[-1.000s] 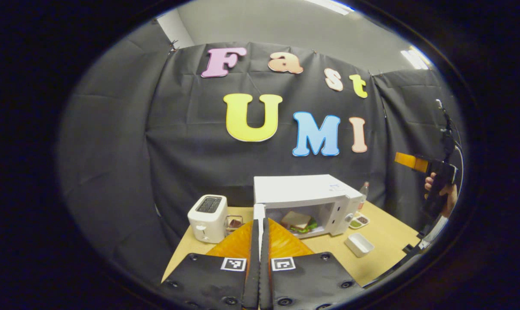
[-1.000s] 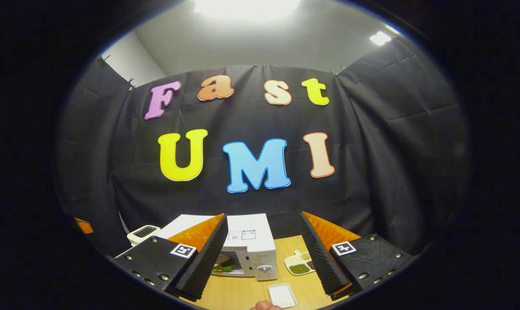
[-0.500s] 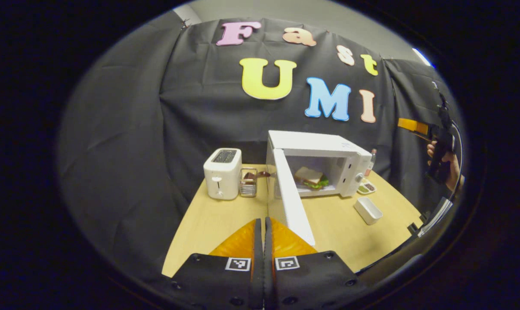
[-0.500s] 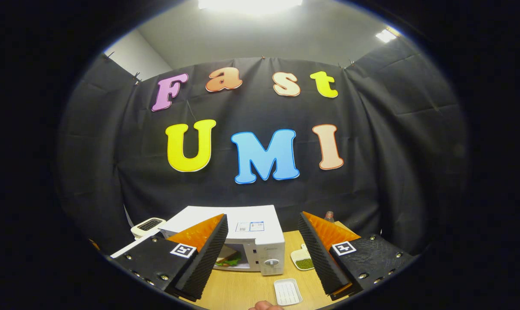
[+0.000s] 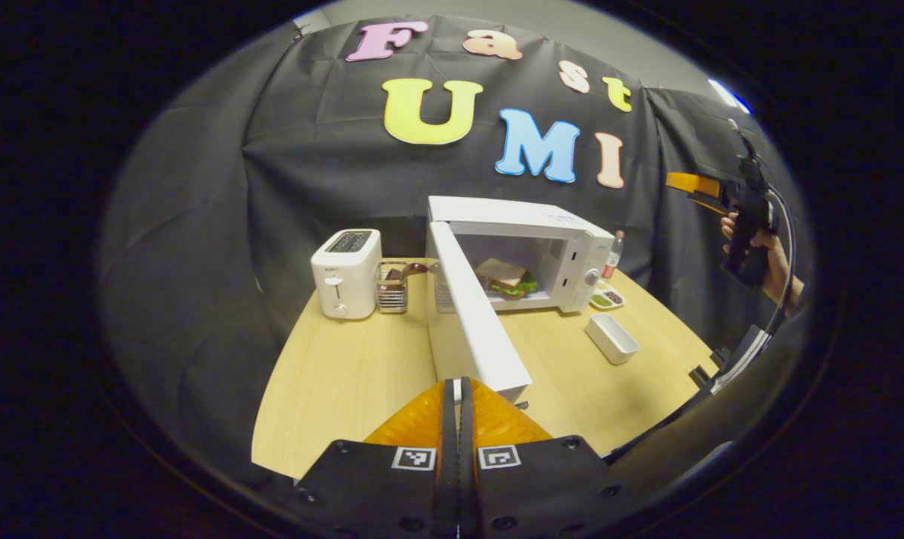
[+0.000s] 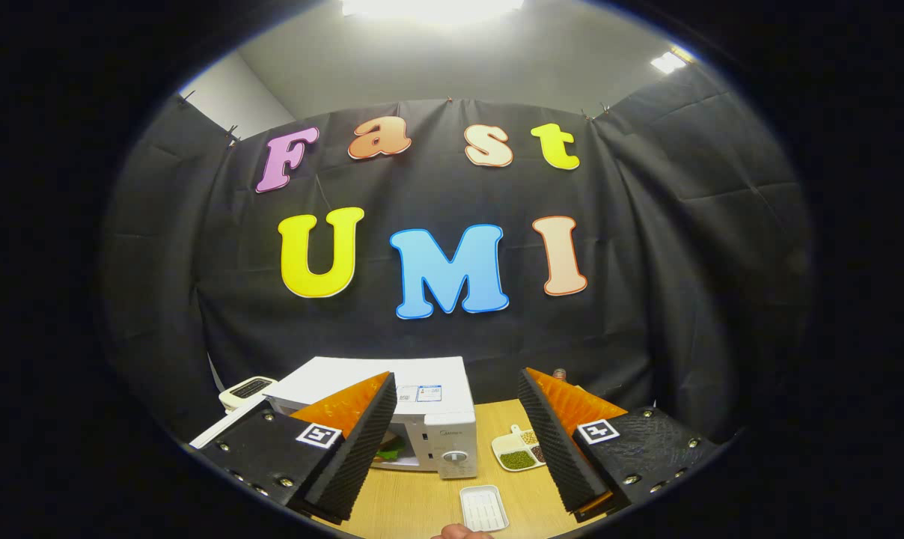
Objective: Open the microwave oven with the left hand, put the food in, and close the microwave oven.
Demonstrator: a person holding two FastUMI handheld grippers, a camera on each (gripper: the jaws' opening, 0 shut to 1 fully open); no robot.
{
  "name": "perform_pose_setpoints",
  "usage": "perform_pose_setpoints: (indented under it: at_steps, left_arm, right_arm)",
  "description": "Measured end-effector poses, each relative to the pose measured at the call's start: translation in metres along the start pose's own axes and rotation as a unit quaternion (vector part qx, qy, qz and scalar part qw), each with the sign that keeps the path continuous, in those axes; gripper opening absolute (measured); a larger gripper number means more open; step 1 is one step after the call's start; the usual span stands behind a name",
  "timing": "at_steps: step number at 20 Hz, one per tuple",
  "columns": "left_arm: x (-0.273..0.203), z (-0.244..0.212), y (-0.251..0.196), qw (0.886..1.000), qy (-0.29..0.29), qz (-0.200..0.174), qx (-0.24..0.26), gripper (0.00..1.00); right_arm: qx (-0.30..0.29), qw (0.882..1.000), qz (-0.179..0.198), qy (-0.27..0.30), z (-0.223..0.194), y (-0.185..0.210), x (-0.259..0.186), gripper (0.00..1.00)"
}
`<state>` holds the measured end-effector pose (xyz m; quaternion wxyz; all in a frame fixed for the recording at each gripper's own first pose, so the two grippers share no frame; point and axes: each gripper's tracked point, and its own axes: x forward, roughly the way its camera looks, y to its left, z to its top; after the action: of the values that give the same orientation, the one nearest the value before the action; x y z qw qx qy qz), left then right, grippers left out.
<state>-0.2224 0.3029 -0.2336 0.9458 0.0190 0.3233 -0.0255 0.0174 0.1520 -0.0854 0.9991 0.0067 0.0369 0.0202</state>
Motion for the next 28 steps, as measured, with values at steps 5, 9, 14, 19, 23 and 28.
perform_pose_setpoints:
  at_steps: [5, 9, 14, 19, 23, 28]
  left_arm:
    - [0.022, 0.012, -0.051, 0.998, -0.002, -0.058, -0.002, 0.07]
    - [0.046, 0.018, -0.088, 0.995, 0.0, -0.097, -0.001, 0.07]
    - [0.077, 0.031, -0.132, 0.989, -0.001, -0.144, 0.009, 0.07]
    - [0.115, 0.047, -0.162, 0.986, -0.005, -0.163, 0.025, 0.07]
    - [0.15, 0.06, -0.178, 0.987, -0.007, -0.16, 0.009, 0.11]
    - [0.189, 0.077, -0.204, 0.987, -0.016, -0.161, 0.006, 0.07]
  right_arm:
    - [-0.011, 1.0, 0.003, -0.012, 0.014, -0.012, 0.011, 0.98]
    - [-0.01, 1.0, -0.002, -0.016, 0.022, -0.024, 0.018, 0.98]
    - [-0.015, 1.0, -0.009, -0.01, 0.023, -0.044, 0.023, 0.99]
    - [-0.013, 1.0, -0.025, -0.003, 0.024, -0.067, 0.03, 0.99]
    - [0.002, 0.999, -0.033, 0.009, 0.016, -0.085, 0.041, 0.99]
    - [0.005, 0.999, -0.04, 0.011, 0.012, -0.105, 0.058, 0.98]
